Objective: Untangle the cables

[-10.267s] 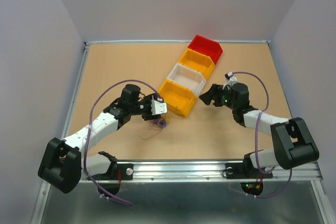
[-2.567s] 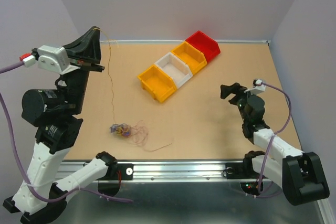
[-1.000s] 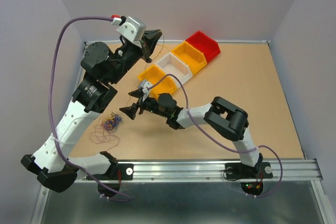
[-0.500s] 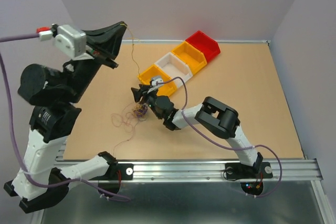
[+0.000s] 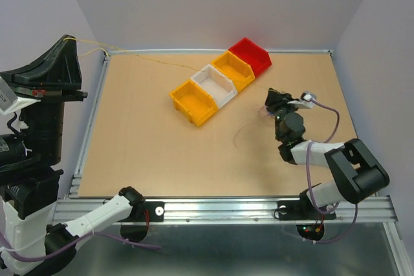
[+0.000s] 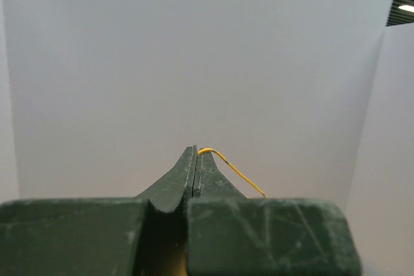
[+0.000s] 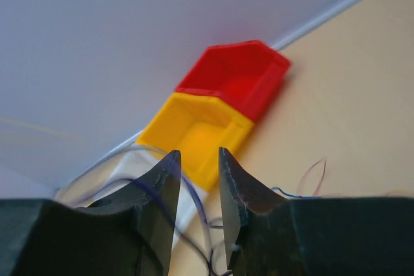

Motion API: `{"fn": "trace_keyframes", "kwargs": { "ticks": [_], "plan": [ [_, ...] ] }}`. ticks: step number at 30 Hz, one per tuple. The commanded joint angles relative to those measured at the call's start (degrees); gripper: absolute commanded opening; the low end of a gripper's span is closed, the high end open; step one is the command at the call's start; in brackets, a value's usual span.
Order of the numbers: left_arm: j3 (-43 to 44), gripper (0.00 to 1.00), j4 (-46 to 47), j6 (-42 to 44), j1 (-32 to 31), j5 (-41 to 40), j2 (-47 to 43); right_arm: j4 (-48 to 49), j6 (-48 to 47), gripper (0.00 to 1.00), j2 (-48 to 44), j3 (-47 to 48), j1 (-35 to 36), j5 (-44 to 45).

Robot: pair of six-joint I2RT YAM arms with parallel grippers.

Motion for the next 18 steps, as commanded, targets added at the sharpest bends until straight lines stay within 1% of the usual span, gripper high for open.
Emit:
{"fn": "trace_keyframes", "kwargs": {
  "ticks": [1,5,8,9,11,12,13,14,15,16,17,18],
  "plan": [
    [0.8,0.00,5.4,3.9,-0.1,-8.6,0.5,-4.8,12.8,0.35,-4.3,-7.9,-9.4,-4.9],
    [-1.5,0.00,8.3,6.4,-0.1,-12.6,1.1,-8.2,16.7,0.35,-7.5,-11.6,-15.6,-8.1],
    [-2.8,0.00,10.9,7.4,-0.1,-16.0,2.0,-11.3,18.7,0.37,-8.8,-11.6,-19.0,-9.0],
    [-3.9,0.00,11.8,7.9,-0.1,-16.2,2.1,-12.0,18.6,0.37,-9.3,-12.1,-19.9,-9.8],
    [-6.3,0.00,13.1,8.8,-0.1,-13.9,2.7,-12.1,17.5,0.39,-10.4,-12.4,-20.2,-10.8],
    [-7.2,0.00,13.2,9.1,-0.1,-12.1,3.2,-12.1,16.6,0.46,-12.1,-12.4,-20.1,-11.9],
    [-8.0,0.00,12.1,9.7,-0.1,-8.5,4.2,-12.1,14.4,0.50,-12.9,-12.5,-20.2,-14.6],
    [-8.4,0.00,11.2,9.7,-0.1,-7.2,5.2,-12.1,13.3,0.55,-14.0,-12.5,-20.1,-16.2],
    [-8.5,0.00,10.5,9.4,-0.1,-6.2,7.6,-12.4,12.5,0.75,-15.0,-12.7,-20.1,-17.5],
    [-8.7,0.00,9.5,9.3,-0.1,-4.8,8.7,-12.7,10.7,0.85,-17.4,-13.1,-20.1,-19.8],
    [-8.7,0.00,9.2,9.2,-0.1,-4.1,9.9,-13.1,9.9,0.92,-18.6,-13.1,-20.1,-20.8],
    [-8.8,0.00,9.1,8.9,-0.1,-3.5,11.7,-15.7,9.0,1.00,-19.9,-12.9,-20.1,-21.5]
  ]
}}
